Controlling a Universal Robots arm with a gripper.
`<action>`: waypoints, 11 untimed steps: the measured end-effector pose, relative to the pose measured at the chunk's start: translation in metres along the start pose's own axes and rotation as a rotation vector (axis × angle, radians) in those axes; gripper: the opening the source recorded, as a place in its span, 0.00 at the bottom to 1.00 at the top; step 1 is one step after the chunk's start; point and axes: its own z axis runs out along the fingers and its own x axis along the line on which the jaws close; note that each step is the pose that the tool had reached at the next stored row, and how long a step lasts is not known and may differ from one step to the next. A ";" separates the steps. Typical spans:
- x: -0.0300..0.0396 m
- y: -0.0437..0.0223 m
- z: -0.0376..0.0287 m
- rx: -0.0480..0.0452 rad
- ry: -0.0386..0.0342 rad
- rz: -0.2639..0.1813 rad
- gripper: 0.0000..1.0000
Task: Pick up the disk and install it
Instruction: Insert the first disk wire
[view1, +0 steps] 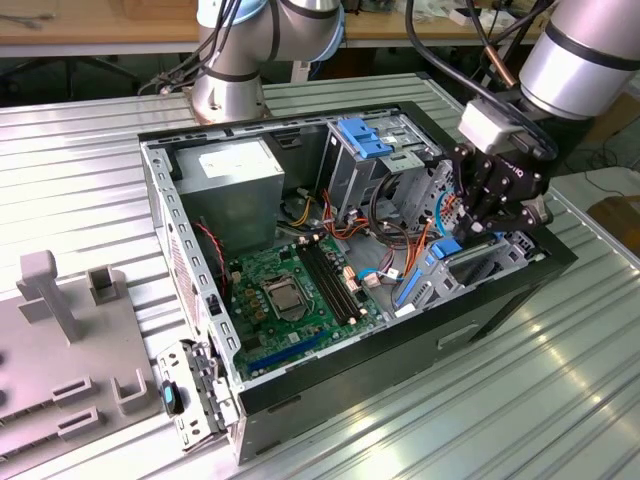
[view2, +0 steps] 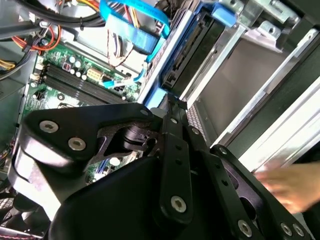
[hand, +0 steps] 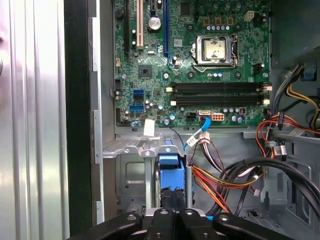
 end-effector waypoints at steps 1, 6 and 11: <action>0.0000 -0.0020 0.0000 0.0000 0.0001 0.000 0.11; -0.0002 -0.0125 0.0006 0.0000 0.0001 0.000 0.11; -0.0001 -0.0233 -0.0169 0.0009 0.0000 0.000 0.11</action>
